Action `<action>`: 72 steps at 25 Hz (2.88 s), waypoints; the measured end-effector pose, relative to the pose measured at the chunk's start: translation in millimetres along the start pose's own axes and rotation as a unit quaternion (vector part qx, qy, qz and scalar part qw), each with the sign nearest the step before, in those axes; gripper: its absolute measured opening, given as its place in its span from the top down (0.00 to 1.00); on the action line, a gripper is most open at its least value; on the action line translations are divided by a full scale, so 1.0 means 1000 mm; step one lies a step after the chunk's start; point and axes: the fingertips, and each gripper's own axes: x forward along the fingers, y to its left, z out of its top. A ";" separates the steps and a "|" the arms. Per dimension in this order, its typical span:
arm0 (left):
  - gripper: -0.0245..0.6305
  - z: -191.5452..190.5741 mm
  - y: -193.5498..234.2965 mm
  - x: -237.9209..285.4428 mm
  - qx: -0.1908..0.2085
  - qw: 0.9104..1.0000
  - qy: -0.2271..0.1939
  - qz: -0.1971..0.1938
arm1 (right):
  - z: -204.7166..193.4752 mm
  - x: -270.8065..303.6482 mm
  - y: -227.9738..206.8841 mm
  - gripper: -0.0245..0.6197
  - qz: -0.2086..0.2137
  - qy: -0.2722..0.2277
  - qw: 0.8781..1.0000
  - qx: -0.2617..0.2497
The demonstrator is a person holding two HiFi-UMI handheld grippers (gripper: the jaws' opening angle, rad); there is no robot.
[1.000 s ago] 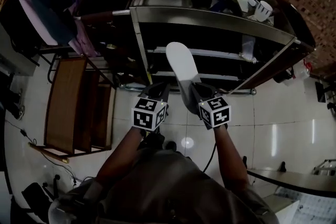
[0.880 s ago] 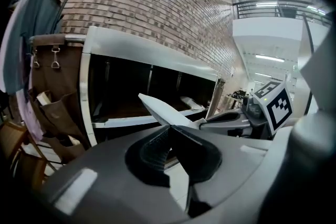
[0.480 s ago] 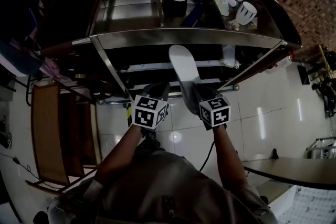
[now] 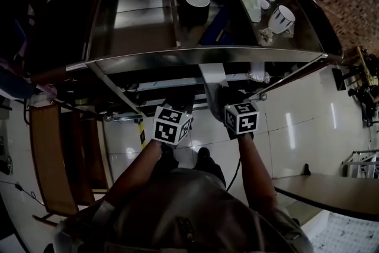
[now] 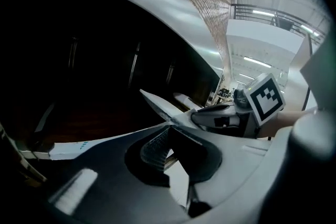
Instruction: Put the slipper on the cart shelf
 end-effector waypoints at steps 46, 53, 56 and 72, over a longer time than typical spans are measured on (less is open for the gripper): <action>0.95 0.068 -0.039 0.027 0.023 0.997 -0.056 0.052 | 0.065 -0.044 -0.020 0.96 0.118 -0.135 0.984 -0.011; 0.95 0.077 -0.046 0.025 0.032 0.996 -0.063 0.045 | 0.081 -0.060 -0.015 0.96 0.125 -0.152 0.980 -0.012; 0.95 0.078 -0.046 0.023 0.032 0.996 -0.065 0.046 | 0.082 -0.061 -0.012 0.96 0.130 -0.153 0.979 -0.011; 0.95 0.074 -0.040 0.020 0.023 0.996 -0.061 0.054 | 0.086 -0.058 -0.006 0.96 0.143 -0.155 0.978 -0.008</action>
